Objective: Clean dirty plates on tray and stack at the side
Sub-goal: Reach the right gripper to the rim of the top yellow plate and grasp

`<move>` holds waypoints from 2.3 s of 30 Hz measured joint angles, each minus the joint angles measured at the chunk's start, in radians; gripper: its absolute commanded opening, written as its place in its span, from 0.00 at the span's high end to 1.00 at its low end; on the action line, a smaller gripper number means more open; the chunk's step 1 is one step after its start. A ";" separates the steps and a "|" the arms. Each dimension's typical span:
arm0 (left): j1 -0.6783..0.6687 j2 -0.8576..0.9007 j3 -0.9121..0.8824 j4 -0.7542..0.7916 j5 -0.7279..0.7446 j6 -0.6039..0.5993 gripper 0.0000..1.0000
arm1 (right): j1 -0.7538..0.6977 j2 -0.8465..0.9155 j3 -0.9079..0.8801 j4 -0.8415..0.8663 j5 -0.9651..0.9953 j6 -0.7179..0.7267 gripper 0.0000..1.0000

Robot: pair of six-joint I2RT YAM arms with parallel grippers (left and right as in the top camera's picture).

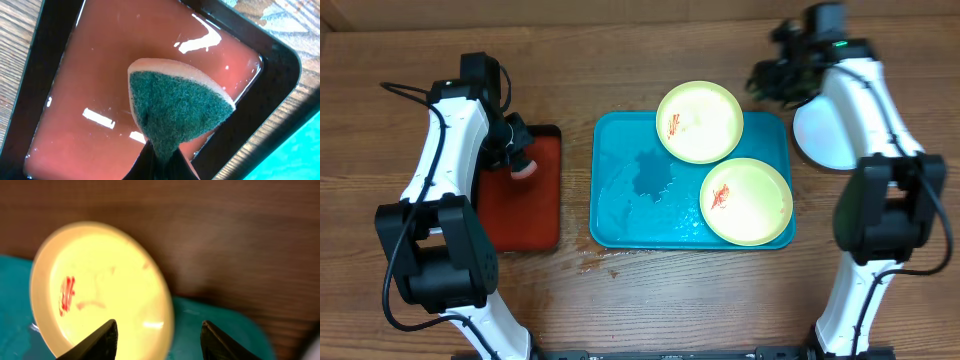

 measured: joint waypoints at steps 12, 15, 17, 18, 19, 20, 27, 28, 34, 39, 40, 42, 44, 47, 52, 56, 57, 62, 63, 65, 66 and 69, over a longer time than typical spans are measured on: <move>0.000 0.000 0.000 0.007 0.006 0.003 0.95 | 0.069 0.004 -0.117 0.041 0.185 0.031 0.51; 0.000 0.000 0.000 0.007 0.006 0.003 0.96 | 0.069 0.004 -0.118 0.045 0.196 0.040 0.68; 0.000 0.000 0.000 0.008 0.006 0.003 0.96 | 0.069 0.004 -0.120 0.052 0.196 0.058 0.73; 0.000 0.000 0.000 0.008 0.006 0.003 0.96 | 0.069 0.004 -0.122 0.051 0.197 0.074 0.73; 0.000 0.000 0.000 0.008 0.006 0.003 0.96 | 0.070 0.004 -0.124 0.054 0.197 0.084 0.71; 0.000 0.000 0.000 0.008 0.006 0.003 0.96 | 0.070 0.004 -0.132 0.063 0.196 0.098 0.65; 0.000 0.000 0.000 0.004 0.006 0.003 0.96 | 0.069 0.005 -0.195 0.093 0.189 0.127 0.65; 0.000 0.000 0.000 0.003 0.006 0.003 0.96 | 0.070 0.005 -0.196 0.095 0.183 0.128 0.67; 0.000 0.000 0.000 0.003 0.006 0.003 0.96 | 0.070 0.005 -0.196 0.114 0.144 0.135 0.80; 0.000 0.000 0.000 0.014 0.042 0.026 0.96 | 0.069 0.005 -0.196 0.138 0.135 0.135 0.86; 0.000 0.000 0.000 0.019 0.054 0.037 0.96 | 0.070 0.005 -0.196 0.140 0.133 0.136 0.90; 0.000 0.000 0.000 0.028 0.089 0.065 0.96 | 0.071 0.005 -0.196 0.146 0.133 0.138 0.96; 0.000 0.000 0.000 0.036 0.119 0.088 0.96 | 0.071 0.005 -0.196 0.151 0.128 0.138 0.96; -0.006 0.000 0.000 0.047 0.151 0.110 0.96 | 0.072 0.005 -0.196 0.153 0.113 0.138 0.96; -0.058 0.000 0.000 0.066 0.200 0.165 0.96 | 0.092 0.005 -0.196 0.125 0.049 0.139 0.96; -0.143 0.000 0.000 0.100 0.224 0.185 0.96 | 0.135 0.005 -0.196 0.071 0.005 0.139 0.96; -0.165 0.000 0.000 0.108 0.227 0.184 0.95 | 0.153 0.005 -0.196 0.051 -0.003 0.139 0.96; -0.278 0.000 0.000 0.173 0.236 0.155 0.96 | 0.221 0.005 -0.198 0.013 -0.019 0.169 0.96; -0.299 0.000 0.000 0.187 0.235 0.142 0.96 | 0.232 0.005 -0.198 0.012 -0.022 0.179 0.96; -0.342 0.000 0.000 0.211 0.230 0.115 0.96 | 0.250 0.005 -0.198 0.008 -0.025 0.208 0.96; -0.357 0.000 0.000 0.219 0.225 0.102 0.96 | 0.254 0.005 -0.198 0.006 -0.026 0.219 0.96; -0.410 0.000 0.000 0.245 0.203 0.054 0.96 | 0.258 0.005 -0.198 0.003 -0.022 0.262 0.96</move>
